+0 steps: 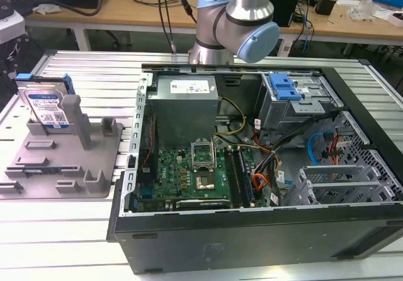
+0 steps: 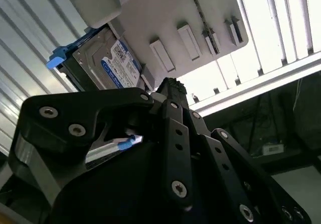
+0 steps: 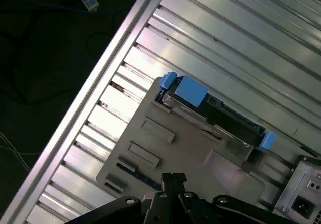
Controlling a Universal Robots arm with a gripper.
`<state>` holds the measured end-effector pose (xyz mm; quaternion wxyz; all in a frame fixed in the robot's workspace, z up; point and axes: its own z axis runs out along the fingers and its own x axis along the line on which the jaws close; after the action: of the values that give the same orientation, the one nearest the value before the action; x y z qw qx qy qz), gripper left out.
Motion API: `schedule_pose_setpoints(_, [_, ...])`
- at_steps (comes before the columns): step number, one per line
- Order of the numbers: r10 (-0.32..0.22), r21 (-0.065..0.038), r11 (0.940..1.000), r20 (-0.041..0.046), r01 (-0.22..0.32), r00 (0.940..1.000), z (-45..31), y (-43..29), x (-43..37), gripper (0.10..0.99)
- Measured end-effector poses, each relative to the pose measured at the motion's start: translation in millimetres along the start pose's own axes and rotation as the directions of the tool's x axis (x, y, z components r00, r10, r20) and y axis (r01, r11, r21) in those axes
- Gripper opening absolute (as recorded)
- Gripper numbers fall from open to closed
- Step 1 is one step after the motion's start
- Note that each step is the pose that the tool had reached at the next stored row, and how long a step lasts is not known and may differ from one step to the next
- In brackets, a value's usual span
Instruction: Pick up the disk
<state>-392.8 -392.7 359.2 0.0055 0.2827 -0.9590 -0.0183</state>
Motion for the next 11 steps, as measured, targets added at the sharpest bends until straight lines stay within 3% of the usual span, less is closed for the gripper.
schedule_pose_setpoints(2, [-0.038,0.000,0.9993,-0.0015,0.038,0.9993,0.0,0.0,0.0,0.106])
schedule_pose_setpoints(5, [-0.120,0.000,0.9928,-0.0047,0.120,0.9927,0.1,0.0,0.0,0.106])
schedule_pose_setpoints(10, [-0.244,-0.001,0.9697,-0.0094,0.244,0.9697,0.4,-0.1,0.0,0.106])
schedule_pose_setpoints(11, [-0.275,-0.001,0.9615,-0.0105,0.275,0.9614,0.5,-0.1,0.0,0.106])
